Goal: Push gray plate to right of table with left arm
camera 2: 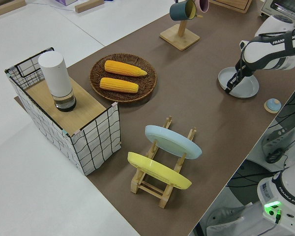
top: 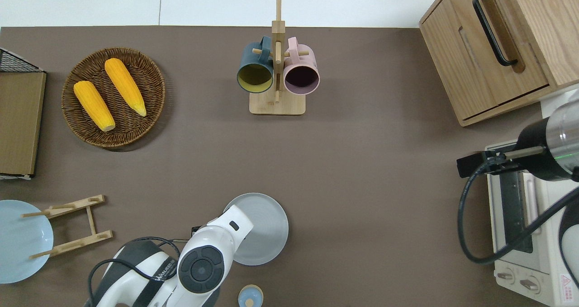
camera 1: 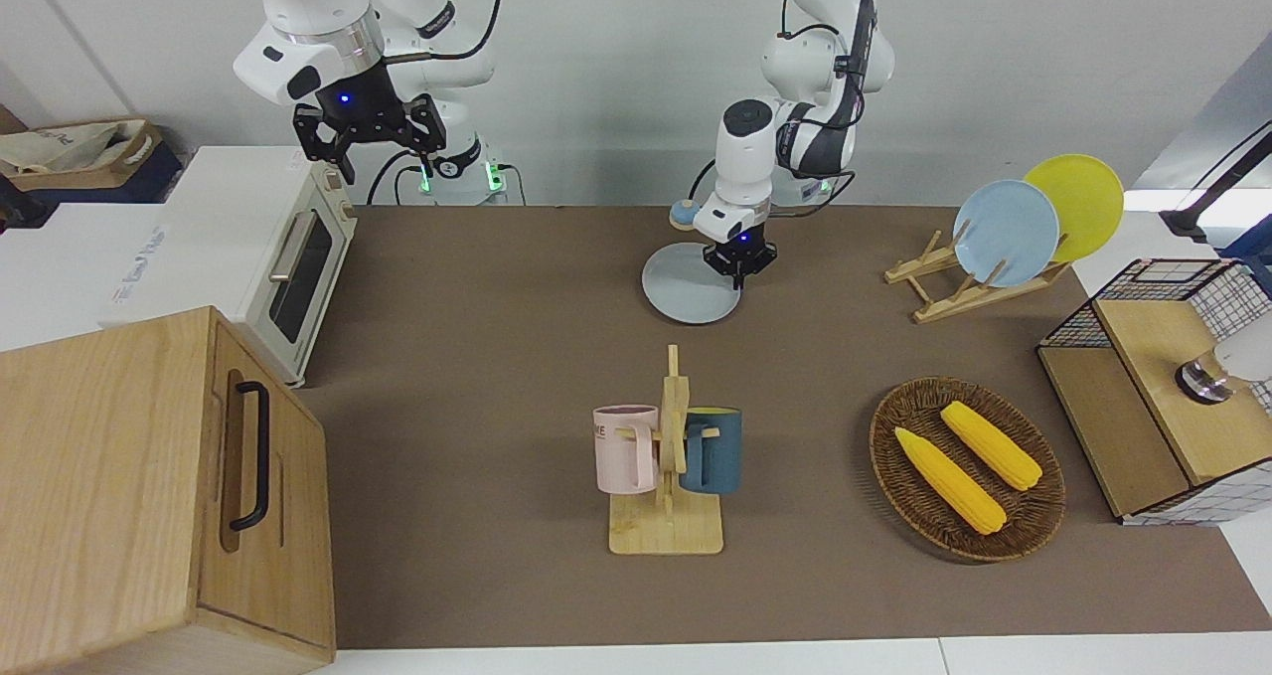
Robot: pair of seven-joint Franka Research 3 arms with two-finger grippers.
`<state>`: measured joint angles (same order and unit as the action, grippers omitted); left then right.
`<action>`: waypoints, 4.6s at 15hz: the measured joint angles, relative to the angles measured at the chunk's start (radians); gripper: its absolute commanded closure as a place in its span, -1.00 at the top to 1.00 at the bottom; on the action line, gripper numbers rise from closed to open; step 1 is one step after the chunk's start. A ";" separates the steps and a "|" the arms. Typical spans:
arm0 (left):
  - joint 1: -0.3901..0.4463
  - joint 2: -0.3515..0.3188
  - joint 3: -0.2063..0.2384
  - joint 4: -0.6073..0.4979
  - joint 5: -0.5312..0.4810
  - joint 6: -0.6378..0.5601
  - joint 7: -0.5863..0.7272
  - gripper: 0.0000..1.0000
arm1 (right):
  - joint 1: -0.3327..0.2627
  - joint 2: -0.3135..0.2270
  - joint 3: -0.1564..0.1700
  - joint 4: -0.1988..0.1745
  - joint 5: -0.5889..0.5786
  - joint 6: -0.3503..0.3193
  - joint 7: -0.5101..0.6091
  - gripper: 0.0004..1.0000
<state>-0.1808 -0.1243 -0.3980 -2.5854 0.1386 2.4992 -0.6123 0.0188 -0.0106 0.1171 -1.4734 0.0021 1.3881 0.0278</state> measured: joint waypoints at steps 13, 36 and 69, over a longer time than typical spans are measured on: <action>-0.105 0.184 -0.071 0.215 0.000 -0.058 -0.271 -1.00 | 0.000 0.000 0.000 0.000 0.000 0.000 0.000 0.97; -0.277 0.452 -0.073 0.567 0.120 -0.195 -0.575 -1.00 | 0.000 0.000 0.000 0.000 0.000 0.000 0.000 0.97; -0.283 0.495 -0.056 0.843 0.178 -0.491 -0.583 0.98 | 0.000 0.000 0.000 0.000 0.000 0.000 0.000 0.97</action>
<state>-0.4638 0.3704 -0.4540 -1.7425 0.3162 2.0083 -1.1956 0.0188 -0.0106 0.1171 -1.4734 0.0021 1.3881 0.0278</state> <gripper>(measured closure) 0.004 0.013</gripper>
